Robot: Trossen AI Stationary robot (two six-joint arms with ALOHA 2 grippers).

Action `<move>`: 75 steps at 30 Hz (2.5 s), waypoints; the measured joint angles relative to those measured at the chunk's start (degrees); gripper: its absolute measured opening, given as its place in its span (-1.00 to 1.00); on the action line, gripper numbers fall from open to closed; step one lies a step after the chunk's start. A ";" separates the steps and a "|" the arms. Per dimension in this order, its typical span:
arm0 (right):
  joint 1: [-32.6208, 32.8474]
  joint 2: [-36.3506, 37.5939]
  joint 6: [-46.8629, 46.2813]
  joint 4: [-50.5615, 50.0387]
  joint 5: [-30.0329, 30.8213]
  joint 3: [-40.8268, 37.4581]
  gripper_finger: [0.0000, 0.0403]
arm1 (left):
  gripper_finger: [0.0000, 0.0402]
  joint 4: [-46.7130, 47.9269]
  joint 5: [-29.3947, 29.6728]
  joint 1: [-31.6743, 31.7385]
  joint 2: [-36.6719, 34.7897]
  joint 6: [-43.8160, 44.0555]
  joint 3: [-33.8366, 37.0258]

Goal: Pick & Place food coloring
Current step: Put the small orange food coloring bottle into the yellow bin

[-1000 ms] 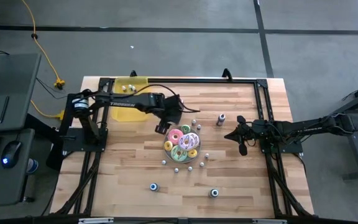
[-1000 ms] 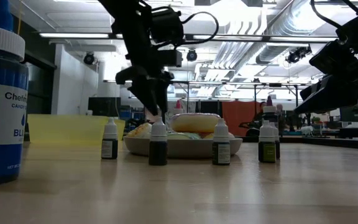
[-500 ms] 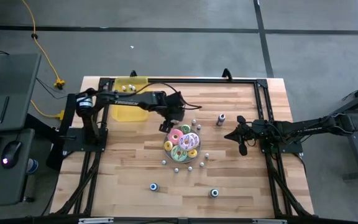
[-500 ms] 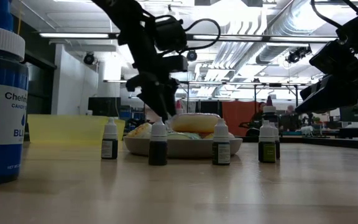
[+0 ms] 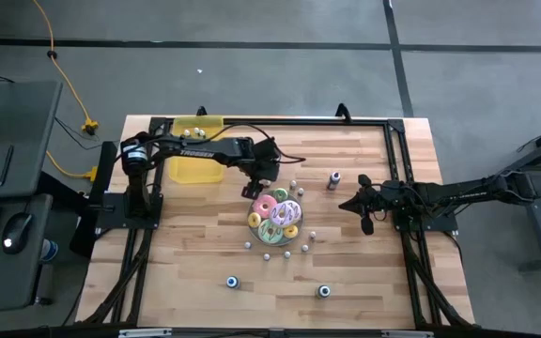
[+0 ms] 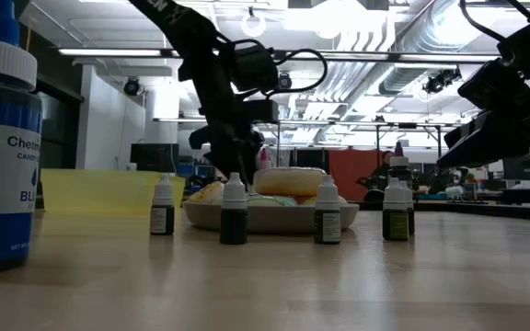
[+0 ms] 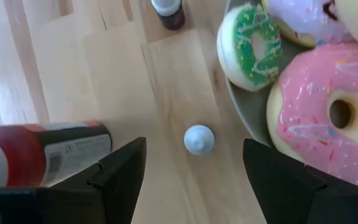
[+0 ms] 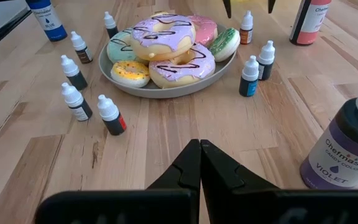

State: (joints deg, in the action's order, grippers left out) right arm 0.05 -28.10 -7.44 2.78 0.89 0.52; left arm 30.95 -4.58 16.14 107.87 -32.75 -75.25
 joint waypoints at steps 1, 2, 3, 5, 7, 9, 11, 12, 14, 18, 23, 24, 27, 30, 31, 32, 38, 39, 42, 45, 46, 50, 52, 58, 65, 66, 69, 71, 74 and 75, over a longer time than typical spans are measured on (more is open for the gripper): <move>0.00 0.00 0.00 -0.02 -0.01 0.01 -1.00 | 0.31 -0.20 -0.15 0.00 0.00 0.02 -0.01; -0.01 0.00 0.00 -0.01 -0.01 0.00 -1.00 | 0.31 -0.46 -0.27 0.02 0.00 0.02 -0.01; -0.02 0.00 0.00 0.01 0.00 0.01 -1.00 | 0.31 -0.66 -0.41 0.02 0.02 0.03 -0.01; -0.02 0.00 0.00 -0.01 0.00 0.01 -1.00 | 0.31 -0.80 -0.46 0.14 0.02 0.04 -0.01; 0.00 0.00 0.00 -0.01 0.00 0.01 -1.00 | 0.31 -0.60 -1.08 0.44 0.10 0.09 -0.01; 0.00 0.00 0.00 0.00 -0.01 0.01 -1.00 | 0.31 -1.11 -1.35 0.50 0.98 0.46 -0.12; -0.01 0.00 0.00 -0.01 0.00 0.00 -1.00 | 0.31 -0.35 -1.21 0.72 1.25 1.28 -0.03; -0.02 0.00 0.00 -0.03 0.00 0.01 -1.00 | 0.31 -0.55 -1.38 0.94 1.23 1.45 -0.02; 0.00 -0.02 0.00 0.01 0.00 0.01 -1.00 | 0.31 -1.20 -2.61 1.11 1.14 1.55 -0.10; -0.02 0.00 0.00 0.00 0.00 0.01 -1.00 | 0.31 -1.00 -2.92 1.41 1.14 1.96 -0.10; -0.01 -0.01 0.00 -0.01 0.00 0.01 -1.00 | 0.31 -0.62 -4.17 1.66 1.14 3.35 -0.10; -0.01 -0.01 0.00 0.01 0.00 0.01 -1.00 | 0.31 -0.69 -4.28 1.66 1.14 3.45 -0.10; 0.00 -0.02 0.00 -0.01 0.00 0.01 -1.00 | 0.31 -0.69 -4.33 1.66 1.14 3.68 -0.10; -0.01 -0.01 0.00 -0.01 0.00 0.00 -1.00 | 0.31 -0.67 -4.37 1.64 1.14 4.54 -0.10; 0.00 0.00 0.00 0.00 0.00 0.00 -1.00 | 0.31 -0.67 -4.38 1.64 1.14 4.53 -0.10; -0.01 -0.02 0.00 -0.01 -0.01 0.00 -1.00 | 0.31 -0.67 -4.37 1.64 1.11 4.54 -0.10; -0.01 0.00 0.00 -0.01 0.00 -0.01 -1.00 | 0.13 -0.30 -4.39 1.64 1.68 5.02 -0.02; 0.00 -0.01 0.00 0.00 0.00 0.01 -1.00 | 0.09 -0.43 -4.41 1.60 1.74 5.07 -0.01; 0.00 -0.01 0.00 -0.01 0.00 -0.01 -1.00 | -0.03 -0.95 -4.39 1.49 2.38 5.22 -0.06; 0.00 -0.02 0.00 0.01 -0.02 -0.01 -1.00 | -0.10 -1.23 -4.49 1.46 2.40 6.03 -0.01; 0.00 0.00 0.00 0.01 0.00 -0.01 -1.00 | -0.12 -1.29 -4.52 1.46 2.40 6.03 -0.01; -0.01 0.00 0.00 0.00 -0.02 0.00 -1.00 | -0.17 -1.21 -4.52 1.49 2.40 6.03 -0.01; -0.01 -0.01 0.00 0.01 -0.01 0.00 -1.00 | -0.20 -1.15 -4.52 1.49 2.40 6.05 -0.01; -0.02 -0.01 0.00 0.00 -0.01 0.01 -1.00 | -0.29 -1.17 -4.50 1.49 2.40 6.03 -0.01; 0.00 0.00 0.00 0.01 0.00 0.01 -1.00 | -0.47 -1.11 -4.50 1.49 2.40 6.03 -0.01; 0.00 -0.02 0.00 0.01 -0.02 0.01 -1.00 | -0.50 -1.10 -4.50 1.49 2.40 6.03 -0.01; -0.02 0.00 0.00 -0.01 -0.02 -0.01 -1.00 | -0.57 -1.04 -4.48 1.49 2.40 6.05 -0.01; -0.02 -0.01 0.00 0.00 -0.02 0.00 -1.00 | -0.63 -0.99 -4.50 1.49 2.38 6.05 -0.06; 0.00 0.00 0.00 0.01 0.00 0.01 -1.00 | -0.70 -0.91 -4.50 1.49 2.34 6.05 -0.08; 0.00 0.00 0.00 0.01 -0.02 0.01 -1.00 | -0.72 -0.91 -4.50 1.49 2.33 6.05 -0.08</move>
State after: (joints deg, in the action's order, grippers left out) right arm 0.05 -28.10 -7.44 2.79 0.86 0.53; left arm 30.04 -9.08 17.63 110.20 -26.70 -75.33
